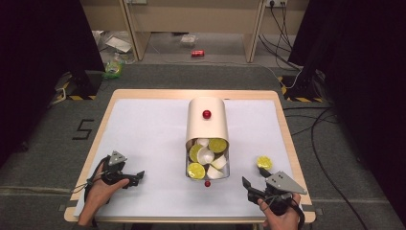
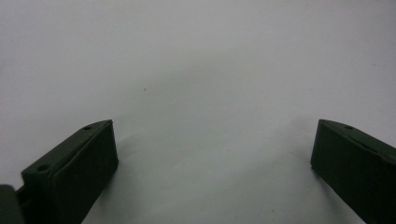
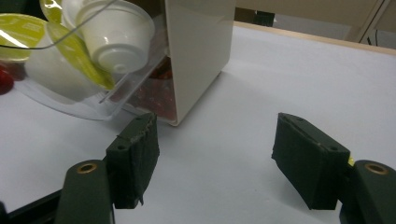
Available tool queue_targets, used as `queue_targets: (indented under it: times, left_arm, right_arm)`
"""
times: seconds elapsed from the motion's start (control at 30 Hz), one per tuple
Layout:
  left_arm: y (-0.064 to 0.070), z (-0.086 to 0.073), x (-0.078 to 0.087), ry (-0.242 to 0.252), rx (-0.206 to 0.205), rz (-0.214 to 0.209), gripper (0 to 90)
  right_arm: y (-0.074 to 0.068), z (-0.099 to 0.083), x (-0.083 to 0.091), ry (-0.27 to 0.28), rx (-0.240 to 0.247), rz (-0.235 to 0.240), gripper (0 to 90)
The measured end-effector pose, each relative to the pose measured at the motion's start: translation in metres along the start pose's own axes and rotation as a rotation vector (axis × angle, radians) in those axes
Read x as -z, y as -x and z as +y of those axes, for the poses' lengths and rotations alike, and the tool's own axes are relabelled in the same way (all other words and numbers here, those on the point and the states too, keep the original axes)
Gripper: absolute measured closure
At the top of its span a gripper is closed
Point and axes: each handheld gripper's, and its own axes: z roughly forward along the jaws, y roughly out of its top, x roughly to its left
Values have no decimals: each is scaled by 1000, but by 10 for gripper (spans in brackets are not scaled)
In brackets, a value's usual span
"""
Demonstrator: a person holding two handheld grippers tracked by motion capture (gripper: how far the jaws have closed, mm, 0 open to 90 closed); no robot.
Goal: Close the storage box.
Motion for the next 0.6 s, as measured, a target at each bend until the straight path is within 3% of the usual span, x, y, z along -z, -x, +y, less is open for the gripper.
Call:
queue_targets:
  times: [0.6]
  left_arm:
    - [0,0,0,-1,-2,0,0]
  right_arm:
    - [-21,3,-2,21,67,68,318]
